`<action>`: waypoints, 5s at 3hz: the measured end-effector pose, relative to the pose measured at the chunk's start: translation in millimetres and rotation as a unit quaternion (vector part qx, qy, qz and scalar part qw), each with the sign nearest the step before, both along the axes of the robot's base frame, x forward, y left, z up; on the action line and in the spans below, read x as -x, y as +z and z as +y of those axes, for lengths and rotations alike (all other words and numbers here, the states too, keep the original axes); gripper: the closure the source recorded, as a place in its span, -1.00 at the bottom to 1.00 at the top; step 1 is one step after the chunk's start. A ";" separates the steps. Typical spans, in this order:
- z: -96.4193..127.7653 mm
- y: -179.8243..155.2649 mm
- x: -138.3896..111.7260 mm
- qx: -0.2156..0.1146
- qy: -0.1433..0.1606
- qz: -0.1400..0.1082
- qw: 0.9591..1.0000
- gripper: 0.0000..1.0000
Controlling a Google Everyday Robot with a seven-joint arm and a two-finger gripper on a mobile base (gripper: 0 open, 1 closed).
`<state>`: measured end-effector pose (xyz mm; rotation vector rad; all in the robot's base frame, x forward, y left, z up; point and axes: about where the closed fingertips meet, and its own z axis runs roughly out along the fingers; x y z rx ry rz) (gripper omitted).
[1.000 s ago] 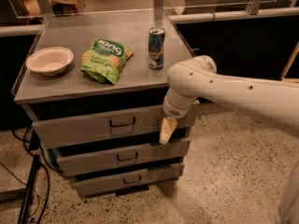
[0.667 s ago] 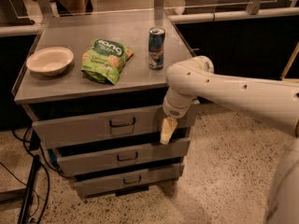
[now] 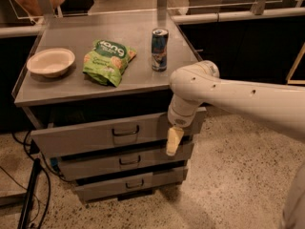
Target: Open top drawer
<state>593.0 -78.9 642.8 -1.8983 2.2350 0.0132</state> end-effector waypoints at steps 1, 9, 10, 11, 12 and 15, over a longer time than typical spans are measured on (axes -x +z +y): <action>-15.3 20.9 48.5 -0.015 -0.008 0.025 1.000 -1.00; -30.4 11.7 85.3 0.007 -0.011 0.071 0.997 -1.00; -30.0 15.4 92.4 0.005 -0.006 0.075 0.997 -1.00; -44.0 45.2 140.1 -0.020 -0.012 0.084 0.996 -1.00; -43.9 45.2 139.7 -0.020 -0.012 0.084 0.996 -1.00; -41.1 45.4 112.0 0.013 -0.006 0.054 0.998 -1.00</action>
Offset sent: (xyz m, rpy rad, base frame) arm -0.1731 -0.0416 0.1113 0.1700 0.1618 -0.0899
